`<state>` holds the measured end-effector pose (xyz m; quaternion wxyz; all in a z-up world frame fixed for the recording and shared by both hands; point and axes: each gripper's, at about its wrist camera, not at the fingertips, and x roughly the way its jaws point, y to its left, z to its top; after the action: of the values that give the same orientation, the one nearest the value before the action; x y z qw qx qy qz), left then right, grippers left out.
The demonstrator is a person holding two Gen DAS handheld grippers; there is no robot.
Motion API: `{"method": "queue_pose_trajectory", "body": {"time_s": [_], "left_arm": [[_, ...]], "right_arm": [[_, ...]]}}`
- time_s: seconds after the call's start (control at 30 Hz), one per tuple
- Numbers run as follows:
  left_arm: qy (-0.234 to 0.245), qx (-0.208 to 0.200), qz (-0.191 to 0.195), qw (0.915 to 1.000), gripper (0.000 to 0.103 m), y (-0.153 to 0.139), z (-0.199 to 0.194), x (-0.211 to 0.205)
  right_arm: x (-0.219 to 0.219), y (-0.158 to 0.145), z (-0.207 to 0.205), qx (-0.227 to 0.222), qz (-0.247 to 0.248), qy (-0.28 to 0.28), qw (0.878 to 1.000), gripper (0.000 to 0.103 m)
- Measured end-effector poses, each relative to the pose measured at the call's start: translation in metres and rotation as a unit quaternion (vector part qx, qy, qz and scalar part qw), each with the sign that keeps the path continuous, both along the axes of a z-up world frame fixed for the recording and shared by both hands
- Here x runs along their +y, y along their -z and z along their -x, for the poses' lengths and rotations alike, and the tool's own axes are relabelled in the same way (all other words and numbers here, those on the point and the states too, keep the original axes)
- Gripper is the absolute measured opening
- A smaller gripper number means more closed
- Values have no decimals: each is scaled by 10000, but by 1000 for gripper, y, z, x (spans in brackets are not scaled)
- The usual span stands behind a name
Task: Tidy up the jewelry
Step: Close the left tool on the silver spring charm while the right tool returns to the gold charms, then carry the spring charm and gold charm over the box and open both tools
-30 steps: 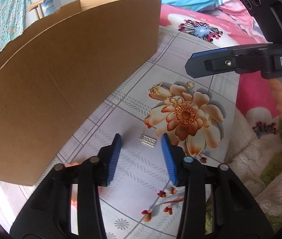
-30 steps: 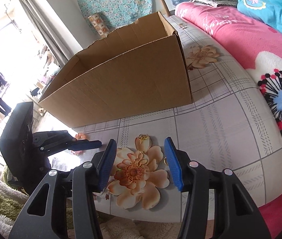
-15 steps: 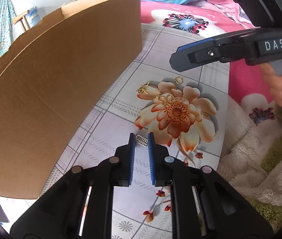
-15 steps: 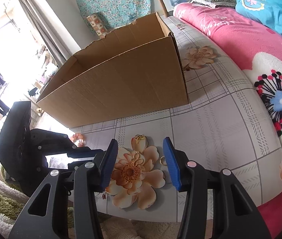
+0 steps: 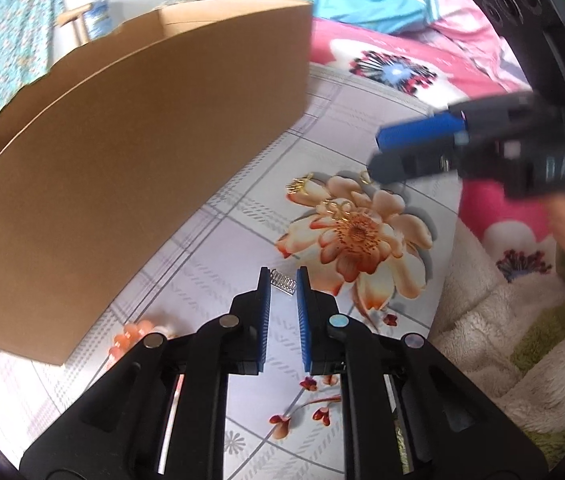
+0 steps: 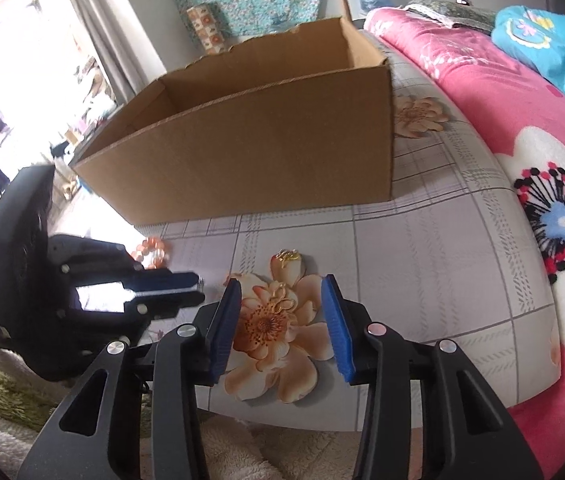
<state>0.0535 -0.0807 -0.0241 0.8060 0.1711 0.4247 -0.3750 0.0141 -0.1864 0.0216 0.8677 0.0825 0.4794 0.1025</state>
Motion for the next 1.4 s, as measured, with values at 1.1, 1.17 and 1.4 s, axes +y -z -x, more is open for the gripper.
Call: {"method": "queue_pose_trajectory", "body": {"time_s": [1.1, 1.17, 1.4], "left_arm": [[-708, 117, 568, 9958, 12, -19, -7, 36], [-694, 68, 739, 9948, 12, -33, -6, 41], [-668, -741, 1380, 9854, 12, -111, -16, 56]], "right_arm": [[20, 2, -7, 39, 1005, -666, 9927, 14], [19, -17, -5, -194, 923, -670, 9933, 14], [22, -82, -23, -1334, 565, -657, 9873, 14]]}}
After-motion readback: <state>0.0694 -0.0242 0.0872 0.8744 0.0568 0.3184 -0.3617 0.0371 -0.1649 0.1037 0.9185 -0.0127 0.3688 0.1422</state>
